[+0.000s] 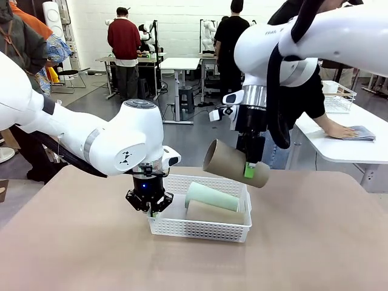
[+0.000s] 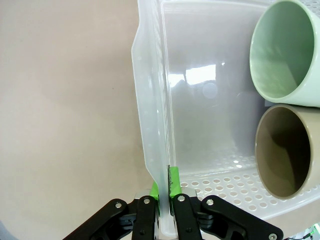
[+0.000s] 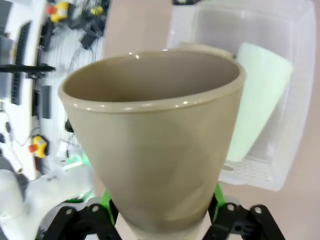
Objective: Clean and organize the cups into the basket.
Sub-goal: Pick up the Reusable plastic cup from the right side of the table and stack it inside the Organizing basket in the center of the table.
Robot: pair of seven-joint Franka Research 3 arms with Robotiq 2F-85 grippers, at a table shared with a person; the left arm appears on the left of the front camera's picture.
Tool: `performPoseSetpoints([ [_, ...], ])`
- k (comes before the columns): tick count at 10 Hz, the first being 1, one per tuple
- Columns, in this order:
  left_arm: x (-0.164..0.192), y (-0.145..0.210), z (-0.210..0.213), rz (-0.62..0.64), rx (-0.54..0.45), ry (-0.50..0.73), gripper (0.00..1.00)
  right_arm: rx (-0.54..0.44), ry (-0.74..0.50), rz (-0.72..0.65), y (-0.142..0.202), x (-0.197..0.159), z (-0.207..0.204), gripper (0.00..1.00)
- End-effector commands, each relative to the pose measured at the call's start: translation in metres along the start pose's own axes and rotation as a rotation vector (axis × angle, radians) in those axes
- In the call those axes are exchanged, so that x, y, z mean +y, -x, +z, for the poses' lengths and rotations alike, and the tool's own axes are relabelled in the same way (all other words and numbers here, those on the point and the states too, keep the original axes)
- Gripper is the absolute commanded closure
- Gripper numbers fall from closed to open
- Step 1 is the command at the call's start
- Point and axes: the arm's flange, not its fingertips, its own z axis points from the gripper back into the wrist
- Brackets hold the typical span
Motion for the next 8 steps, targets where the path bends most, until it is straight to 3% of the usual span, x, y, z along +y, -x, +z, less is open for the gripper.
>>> performPoseSetpoints([
  [1,0.001,0.002,0.0,-0.015,-0.007,-0.001,1.0,0.044,0.1,0.017,-0.004,-0.002,-0.03,0.19],
  [5,0.001,0.002,0.0,-0.015,-0.007,-0.001,1.0,0.037,0.211,0.059,-0.012,-0.006,-0.07,0.19],
  [8,0.001,0.002,0.0,-0.015,-0.007,-0.001,1.0,0.006,0.261,0.069,-0.016,-0.005,-0.073,0.19],
])
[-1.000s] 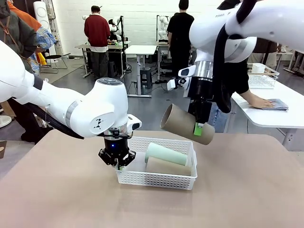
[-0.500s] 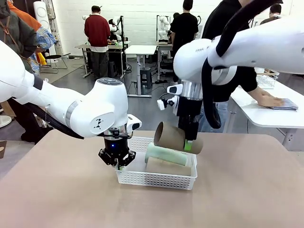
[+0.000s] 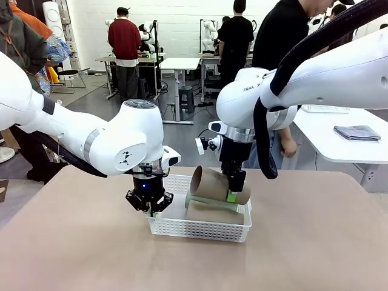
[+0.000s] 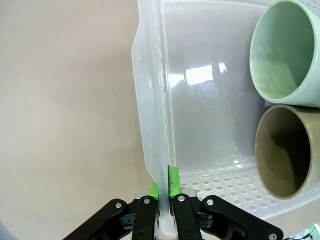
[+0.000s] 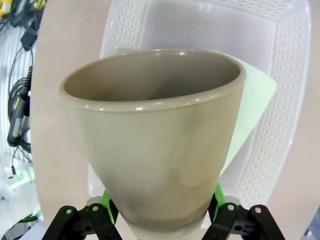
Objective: Clean and organize the cups into the basket.
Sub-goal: Pick up the Reusable plastic cup from the right side of the table and stack it inside the Organizing basket in the center of the table.
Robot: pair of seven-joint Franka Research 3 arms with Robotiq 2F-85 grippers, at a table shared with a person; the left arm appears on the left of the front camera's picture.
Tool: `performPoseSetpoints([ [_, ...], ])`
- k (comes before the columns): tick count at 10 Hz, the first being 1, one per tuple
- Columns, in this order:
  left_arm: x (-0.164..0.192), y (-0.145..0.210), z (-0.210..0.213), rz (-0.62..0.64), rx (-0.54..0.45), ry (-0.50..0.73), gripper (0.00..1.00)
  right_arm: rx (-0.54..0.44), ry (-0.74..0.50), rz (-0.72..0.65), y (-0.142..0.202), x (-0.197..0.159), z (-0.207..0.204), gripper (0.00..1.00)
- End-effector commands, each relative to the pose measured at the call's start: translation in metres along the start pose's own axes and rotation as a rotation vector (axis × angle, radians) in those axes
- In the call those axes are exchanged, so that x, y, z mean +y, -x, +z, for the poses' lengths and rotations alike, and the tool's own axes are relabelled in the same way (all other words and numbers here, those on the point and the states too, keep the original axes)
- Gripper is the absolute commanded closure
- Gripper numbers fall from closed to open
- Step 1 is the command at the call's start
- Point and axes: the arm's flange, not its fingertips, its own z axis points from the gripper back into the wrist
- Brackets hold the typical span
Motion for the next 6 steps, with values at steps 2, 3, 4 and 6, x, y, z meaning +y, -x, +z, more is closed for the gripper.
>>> performPoseSetpoints([
  [2,0.001,0.002,0.0,-0.015,-0.007,-0.001,1.0,0.0,0.0,0.0,0.0,0.0,0.0,0.19],
  [3,0.001,0.002,0.0,-0.015,-0.007,-0.001,1.0,0.0,0.0,0.0,0.0,0.0,0.0,0.19],
  [4,0.001,0.002,0.0,-0.015,-0.007,-0.001,1.0,0.0,0.0,0.0,0.0,0.0,0.0,0.19],
  [6,0.001,0.002,0.0,-0.015,-0.007,-0.001,1.0,0.0,0.0,0.0,0.0,0.0,0.0,0.19],
])
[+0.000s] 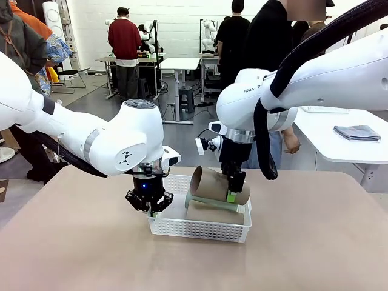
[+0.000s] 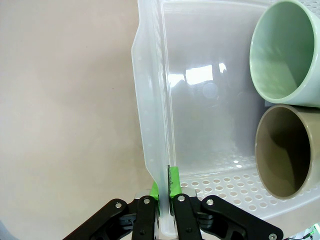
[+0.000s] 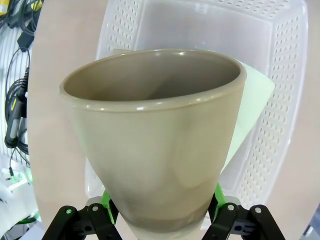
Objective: Clean and organize the cups into the basket.
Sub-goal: Pick up the Reusable plastic cup from the right side of the table and stack it inside the Organizing basket in the center of the table.
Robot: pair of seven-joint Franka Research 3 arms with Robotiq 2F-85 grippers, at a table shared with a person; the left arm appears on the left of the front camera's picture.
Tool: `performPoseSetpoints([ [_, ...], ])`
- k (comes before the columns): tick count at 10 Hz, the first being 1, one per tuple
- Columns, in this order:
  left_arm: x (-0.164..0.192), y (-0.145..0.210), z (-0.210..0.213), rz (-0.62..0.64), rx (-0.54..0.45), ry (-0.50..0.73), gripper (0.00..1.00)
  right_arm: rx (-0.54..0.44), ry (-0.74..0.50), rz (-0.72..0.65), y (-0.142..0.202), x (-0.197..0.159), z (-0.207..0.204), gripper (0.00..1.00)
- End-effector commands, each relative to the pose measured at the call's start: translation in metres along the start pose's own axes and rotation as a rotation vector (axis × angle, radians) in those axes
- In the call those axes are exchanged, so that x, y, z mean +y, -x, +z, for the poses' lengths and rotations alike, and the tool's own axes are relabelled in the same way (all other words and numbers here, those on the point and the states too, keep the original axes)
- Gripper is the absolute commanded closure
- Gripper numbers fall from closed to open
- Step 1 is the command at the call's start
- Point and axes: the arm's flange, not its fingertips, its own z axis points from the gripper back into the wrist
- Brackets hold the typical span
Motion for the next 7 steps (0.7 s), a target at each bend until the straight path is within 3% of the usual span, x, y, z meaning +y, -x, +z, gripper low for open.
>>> performPoseSetpoints([
  [1,0.001,0.002,0.0,-0.015,-0.007,-0.001,1.0,0.0,0.001,0.0,0.0,0.0,0.0,0.19],
  [7,0.001,0.002,0.0,-0.015,-0.007,-0.001,1.0,0.057,-0.056,-0.028,-0.006,-0.011,-0.025,0.19],
])
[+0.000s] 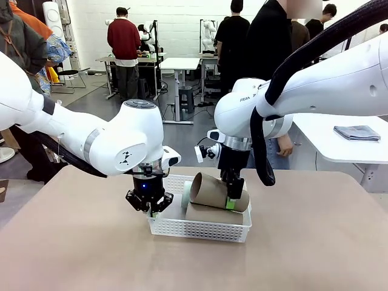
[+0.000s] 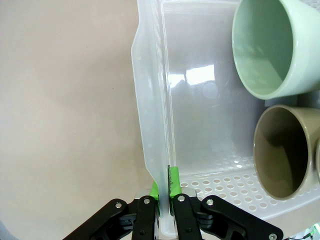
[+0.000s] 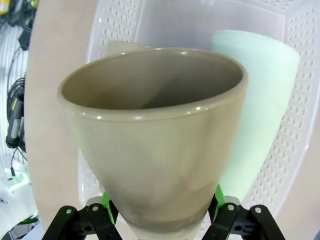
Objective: Clean and organize the cups into the basket.
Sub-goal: Pick up the Reusable plastic cup from the right side of the table and stack it inside the Organizing basket in the center of the table.
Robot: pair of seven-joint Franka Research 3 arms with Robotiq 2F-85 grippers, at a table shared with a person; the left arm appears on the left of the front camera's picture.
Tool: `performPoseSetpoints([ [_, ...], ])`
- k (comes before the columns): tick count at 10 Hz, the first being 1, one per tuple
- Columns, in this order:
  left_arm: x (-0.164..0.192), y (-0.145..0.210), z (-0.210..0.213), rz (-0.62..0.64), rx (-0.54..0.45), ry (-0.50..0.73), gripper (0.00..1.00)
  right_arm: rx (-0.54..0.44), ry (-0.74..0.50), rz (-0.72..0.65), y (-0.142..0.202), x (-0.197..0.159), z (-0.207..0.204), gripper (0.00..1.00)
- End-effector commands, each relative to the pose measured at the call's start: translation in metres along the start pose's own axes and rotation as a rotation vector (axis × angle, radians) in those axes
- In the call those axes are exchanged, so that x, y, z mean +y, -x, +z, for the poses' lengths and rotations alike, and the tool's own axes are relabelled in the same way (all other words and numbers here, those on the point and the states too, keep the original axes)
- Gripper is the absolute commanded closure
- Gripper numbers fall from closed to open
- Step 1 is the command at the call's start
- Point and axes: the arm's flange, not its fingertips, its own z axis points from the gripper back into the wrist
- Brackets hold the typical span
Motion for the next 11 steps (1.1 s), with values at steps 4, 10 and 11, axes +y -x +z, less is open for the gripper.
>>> performPoseSetpoints([
  [4,0.001,0.001,0.001,-0.014,-0.009,0.0,1.0,0.031,-0.001,-0.011,-0.008,-0.001,0.0,0.05],
  [10,0.001,0.001,0.001,-0.014,-0.009,0.0,1.0,0.003,0.032,-0.004,-0.002,0.01,0.012,0.0],
  [11,0.001,0.001,0.001,-0.014,-0.009,0.0,1.0,-0.02,0.074,0.004,0.005,0.017,0.026,0.0],
])
